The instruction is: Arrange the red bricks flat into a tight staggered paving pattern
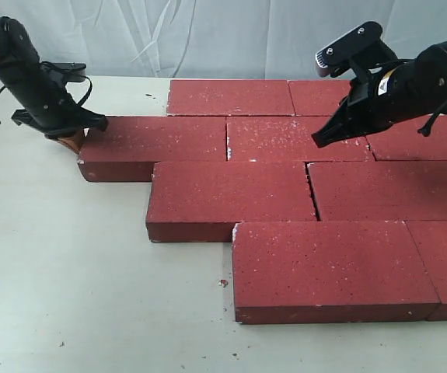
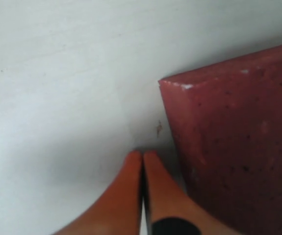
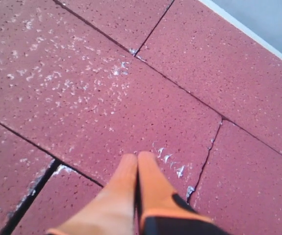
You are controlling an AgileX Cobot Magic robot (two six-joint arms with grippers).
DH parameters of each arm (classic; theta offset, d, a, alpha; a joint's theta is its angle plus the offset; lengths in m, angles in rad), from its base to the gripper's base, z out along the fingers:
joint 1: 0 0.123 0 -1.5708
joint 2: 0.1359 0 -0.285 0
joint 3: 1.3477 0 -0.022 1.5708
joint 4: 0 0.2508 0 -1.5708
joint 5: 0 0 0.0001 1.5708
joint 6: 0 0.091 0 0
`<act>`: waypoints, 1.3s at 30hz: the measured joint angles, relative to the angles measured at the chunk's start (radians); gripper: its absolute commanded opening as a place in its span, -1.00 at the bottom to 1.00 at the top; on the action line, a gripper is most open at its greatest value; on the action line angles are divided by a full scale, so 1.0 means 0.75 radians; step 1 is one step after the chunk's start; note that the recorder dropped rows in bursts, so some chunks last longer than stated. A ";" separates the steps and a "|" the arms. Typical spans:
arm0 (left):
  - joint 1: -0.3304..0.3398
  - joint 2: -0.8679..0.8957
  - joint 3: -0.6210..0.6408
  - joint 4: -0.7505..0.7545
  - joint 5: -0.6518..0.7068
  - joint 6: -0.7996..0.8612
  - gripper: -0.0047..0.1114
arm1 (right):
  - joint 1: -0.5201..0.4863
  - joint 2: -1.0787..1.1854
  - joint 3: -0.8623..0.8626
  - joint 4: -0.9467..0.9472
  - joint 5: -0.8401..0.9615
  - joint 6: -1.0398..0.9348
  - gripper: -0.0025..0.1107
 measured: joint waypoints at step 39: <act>-0.006 -0.663 0.143 0.259 0.023 -0.015 -0.92 | -0.297 -0.162 -0.344 0.062 0.655 0.116 -0.96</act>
